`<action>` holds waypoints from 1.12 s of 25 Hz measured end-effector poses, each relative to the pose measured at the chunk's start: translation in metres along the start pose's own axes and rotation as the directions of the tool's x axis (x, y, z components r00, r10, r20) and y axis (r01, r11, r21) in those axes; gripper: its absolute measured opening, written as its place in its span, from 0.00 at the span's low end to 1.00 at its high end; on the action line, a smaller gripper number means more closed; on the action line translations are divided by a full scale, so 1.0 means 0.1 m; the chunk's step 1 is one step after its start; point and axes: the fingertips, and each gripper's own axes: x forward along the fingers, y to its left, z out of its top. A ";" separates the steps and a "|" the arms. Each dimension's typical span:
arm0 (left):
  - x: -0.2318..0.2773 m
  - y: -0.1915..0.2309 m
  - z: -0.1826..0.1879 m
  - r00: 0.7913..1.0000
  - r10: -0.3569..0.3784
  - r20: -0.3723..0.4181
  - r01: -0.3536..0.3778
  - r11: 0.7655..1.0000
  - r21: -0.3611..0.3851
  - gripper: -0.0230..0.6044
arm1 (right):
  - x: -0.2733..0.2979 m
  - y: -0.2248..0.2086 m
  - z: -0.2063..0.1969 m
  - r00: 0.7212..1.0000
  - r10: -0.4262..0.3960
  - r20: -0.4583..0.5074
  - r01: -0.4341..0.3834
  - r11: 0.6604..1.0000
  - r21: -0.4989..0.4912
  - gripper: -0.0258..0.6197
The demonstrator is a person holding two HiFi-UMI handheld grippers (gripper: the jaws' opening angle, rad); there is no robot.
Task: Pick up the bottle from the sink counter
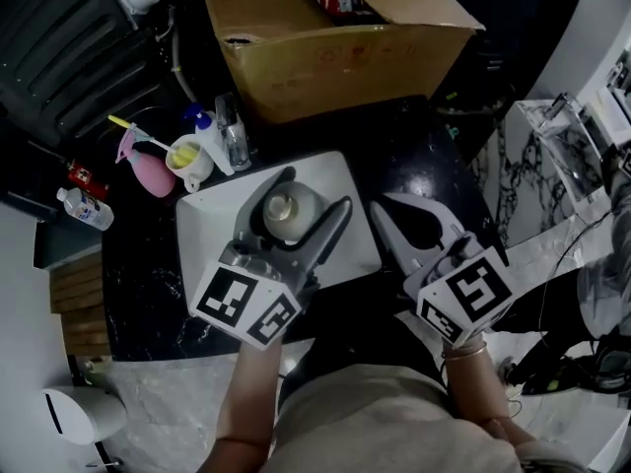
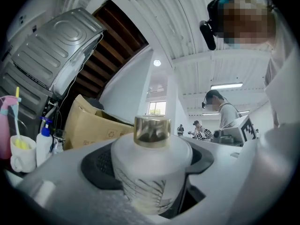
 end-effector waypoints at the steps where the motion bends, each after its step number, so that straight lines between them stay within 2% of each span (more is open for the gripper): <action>1: -0.04 -0.01 0.01 1.000 -0.008 0.003 0.008 1.000 -0.003 0.61 | 0.00 0.04 0.00 1.000 0.004 0.001 -0.004 1.000 -0.002 0.04; 11: -0.38 -0.21 0.12 0.995 -0.083 0.059 0.083 0.997 0.005 0.61 | -0.09 0.16 0.12 1.000 -0.013 0.024 0.013 1.000 -0.022 0.04; 18: -0.46 -0.21 0.13 0.998 -0.048 0.045 0.049 0.998 -0.030 0.61 | -0.13 0.26 0.22 0.999 -0.004 0.037 0.005 0.999 -0.035 0.04; 28: -0.61 -0.28 0.08 0.996 -0.070 0.050 0.072 0.997 -0.029 0.61 | -0.11 0.42 0.09 1.000 0.016 0.014 -0.016 0.999 -0.028 0.04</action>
